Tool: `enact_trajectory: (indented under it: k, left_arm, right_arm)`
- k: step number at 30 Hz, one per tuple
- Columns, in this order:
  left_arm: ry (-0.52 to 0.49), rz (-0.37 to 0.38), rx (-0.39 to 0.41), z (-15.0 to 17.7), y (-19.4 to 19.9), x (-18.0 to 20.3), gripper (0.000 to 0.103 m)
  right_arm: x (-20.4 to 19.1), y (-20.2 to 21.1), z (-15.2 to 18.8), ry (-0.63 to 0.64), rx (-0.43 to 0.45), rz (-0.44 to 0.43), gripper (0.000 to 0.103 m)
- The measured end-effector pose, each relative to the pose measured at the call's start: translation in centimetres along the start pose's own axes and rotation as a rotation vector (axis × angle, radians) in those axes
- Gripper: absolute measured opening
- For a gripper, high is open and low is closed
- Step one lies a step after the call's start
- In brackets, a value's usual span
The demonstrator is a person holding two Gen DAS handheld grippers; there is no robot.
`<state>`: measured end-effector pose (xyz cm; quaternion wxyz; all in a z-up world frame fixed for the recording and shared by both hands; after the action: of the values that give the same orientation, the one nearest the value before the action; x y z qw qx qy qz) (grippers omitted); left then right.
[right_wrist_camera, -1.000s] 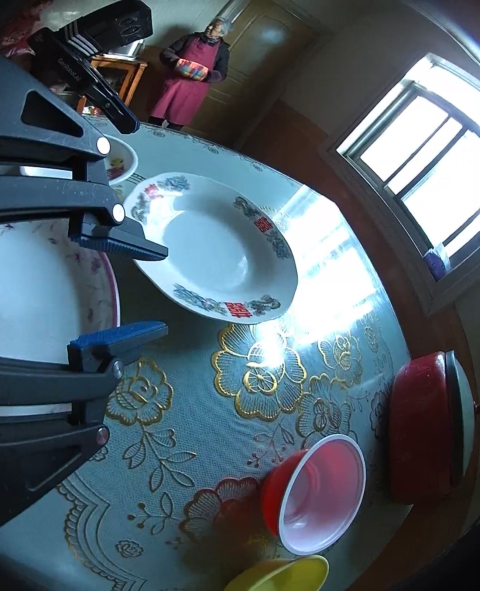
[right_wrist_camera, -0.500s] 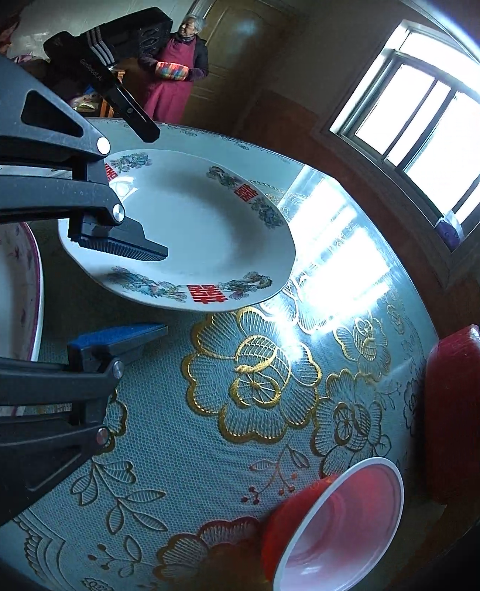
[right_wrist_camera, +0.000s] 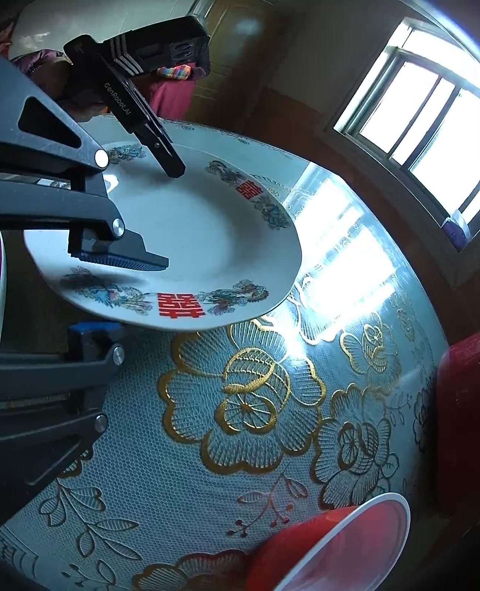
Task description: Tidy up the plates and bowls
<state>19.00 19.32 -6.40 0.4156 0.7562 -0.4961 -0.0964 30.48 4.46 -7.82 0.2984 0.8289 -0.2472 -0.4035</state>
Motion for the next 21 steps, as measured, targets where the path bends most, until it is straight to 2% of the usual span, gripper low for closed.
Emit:
enact_trajectory:
  k: [1,4,9,12,16,21]
  left_arm:
    - [0.017,0.000,-0.009,0.0,-0.4,-0.1,0.033]
    - [0.023,-0.014,-0.016,-0.1,-0.5,0.3,0.031]
    - [0.055,0.003,0.002,0.6,0.8,0.5,0.026]
    - [0.023,-0.015,0.011,0.8,1.4,0.9,0.026]
    - [0.088,0.000,-0.024,1.1,0.4,0.1,0.027]
    - [0.077,-0.022,-0.020,1.3,0.8,0.7,0.027]
  right_arm:
    - [0.0,-0.2,-0.1,-0.005,-0.003,-0.001,0.022]
    - [0.0,0.1,-0.1,0.000,-0.003,0.009,0.022]
    - [-0.2,0.5,-0.8,0.058,0.016,0.083,0.025]
    - [-0.4,0.7,-1.0,0.071,0.015,0.078,0.025]
    - [0.0,0.2,-1.5,0.050,-0.007,0.066,0.024]
    - [0.1,0.3,-2.0,0.057,-0.008,0.073,0.025]
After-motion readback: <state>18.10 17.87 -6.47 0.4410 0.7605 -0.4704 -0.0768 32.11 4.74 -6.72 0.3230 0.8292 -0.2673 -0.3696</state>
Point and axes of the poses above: each gripper's, at about its wrist camera, not at the fingertips, and y roughly against the way its jaws point, x to its right, z to its underside, the point moved 2 cm from there along -y, roughly the way its jaws point, and after that the axes turned 10 degrees about x, right-handed, at the moved point
